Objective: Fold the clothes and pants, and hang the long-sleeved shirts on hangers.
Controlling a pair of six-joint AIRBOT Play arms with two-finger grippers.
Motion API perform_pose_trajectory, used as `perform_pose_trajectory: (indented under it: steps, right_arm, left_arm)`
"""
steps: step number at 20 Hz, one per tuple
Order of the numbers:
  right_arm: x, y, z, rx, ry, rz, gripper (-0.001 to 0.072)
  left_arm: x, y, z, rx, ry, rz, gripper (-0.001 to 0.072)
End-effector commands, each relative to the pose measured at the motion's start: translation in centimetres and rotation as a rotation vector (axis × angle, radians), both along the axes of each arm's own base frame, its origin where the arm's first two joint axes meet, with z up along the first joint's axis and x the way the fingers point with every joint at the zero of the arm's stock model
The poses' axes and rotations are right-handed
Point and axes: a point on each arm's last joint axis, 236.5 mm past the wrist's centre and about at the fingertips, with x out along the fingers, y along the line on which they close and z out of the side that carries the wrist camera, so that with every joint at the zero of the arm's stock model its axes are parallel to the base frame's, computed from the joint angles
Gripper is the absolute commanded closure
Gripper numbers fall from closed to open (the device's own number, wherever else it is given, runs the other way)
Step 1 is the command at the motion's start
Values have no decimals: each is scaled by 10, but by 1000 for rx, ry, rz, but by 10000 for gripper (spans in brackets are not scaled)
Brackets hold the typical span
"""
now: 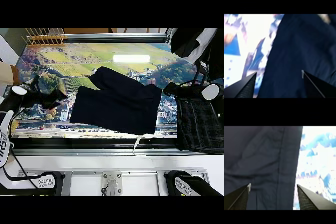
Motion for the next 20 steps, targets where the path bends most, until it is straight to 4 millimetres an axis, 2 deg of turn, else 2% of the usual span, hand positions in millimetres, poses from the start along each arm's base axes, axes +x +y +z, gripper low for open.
perform_pose_trajectory:
  steps: [1,5,7,8,13,16,20]
  right_arm:
    - [-23,8,7,-11,38,55,100]
    - [-24,16,14,-6,20,73,121]
    - [-25,20,14,-1,20,81,316]
    - [-25,21,15,-2,19,84,350]
    - [-24,24,15,6,17,85,350]
    - [-25,24,15,6,20,86,350]
    - [-26,24,14,6,25,88,349]
  left_arm:
    - [-66,1,-38,-12,133,81,98]
    - [-86,-7,-58,-19,191,182,98]
    - [-87,-19,-64,-15,184,173,98]
    - [-83,-25,-64,-24,169,180,98]
    - [-51,-48,-61,-39,110,245,100]
    - [-42,-71,-65,-44,127,178,100]
    - [-23,-91,-62,-47,113,130,103]
